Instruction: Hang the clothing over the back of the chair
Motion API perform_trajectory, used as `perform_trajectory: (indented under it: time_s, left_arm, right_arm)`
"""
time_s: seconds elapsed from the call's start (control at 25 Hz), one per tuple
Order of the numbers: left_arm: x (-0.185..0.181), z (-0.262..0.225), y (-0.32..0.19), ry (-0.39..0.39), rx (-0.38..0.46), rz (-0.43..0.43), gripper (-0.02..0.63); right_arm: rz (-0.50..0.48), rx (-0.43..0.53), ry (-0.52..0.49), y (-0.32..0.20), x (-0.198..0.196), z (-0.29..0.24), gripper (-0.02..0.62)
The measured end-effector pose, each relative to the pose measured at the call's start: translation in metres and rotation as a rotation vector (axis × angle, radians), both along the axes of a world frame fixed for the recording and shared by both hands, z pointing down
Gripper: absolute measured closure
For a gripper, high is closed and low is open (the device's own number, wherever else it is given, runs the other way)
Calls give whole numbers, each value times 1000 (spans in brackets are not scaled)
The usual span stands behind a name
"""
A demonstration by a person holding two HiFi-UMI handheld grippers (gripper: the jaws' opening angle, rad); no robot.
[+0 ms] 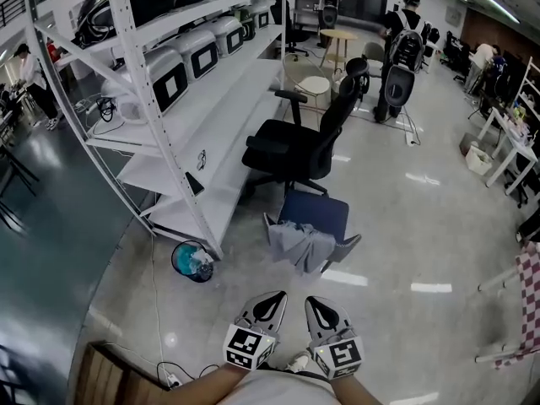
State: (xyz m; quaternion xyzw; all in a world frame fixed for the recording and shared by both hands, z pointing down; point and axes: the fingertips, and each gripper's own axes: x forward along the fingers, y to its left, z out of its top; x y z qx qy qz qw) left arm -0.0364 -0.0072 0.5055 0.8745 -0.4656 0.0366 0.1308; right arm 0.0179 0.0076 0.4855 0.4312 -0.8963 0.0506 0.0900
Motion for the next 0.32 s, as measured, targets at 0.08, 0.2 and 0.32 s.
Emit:
perform_trajectory:
  time_s: [0.08,0.2,0.32]
  left_arm:
    - [-2,-3,0,7,9,1,598]
    - [-6,-5,1,13,15,8,598]
    - [-11,-4,2,18,12,11,598]
  right_arm:
    - [5,14,8,-1,-3,-5,580]
    - [8,26,17,-1,-9,-9,580]
    - [7,28,21,2,-15,-9,580]
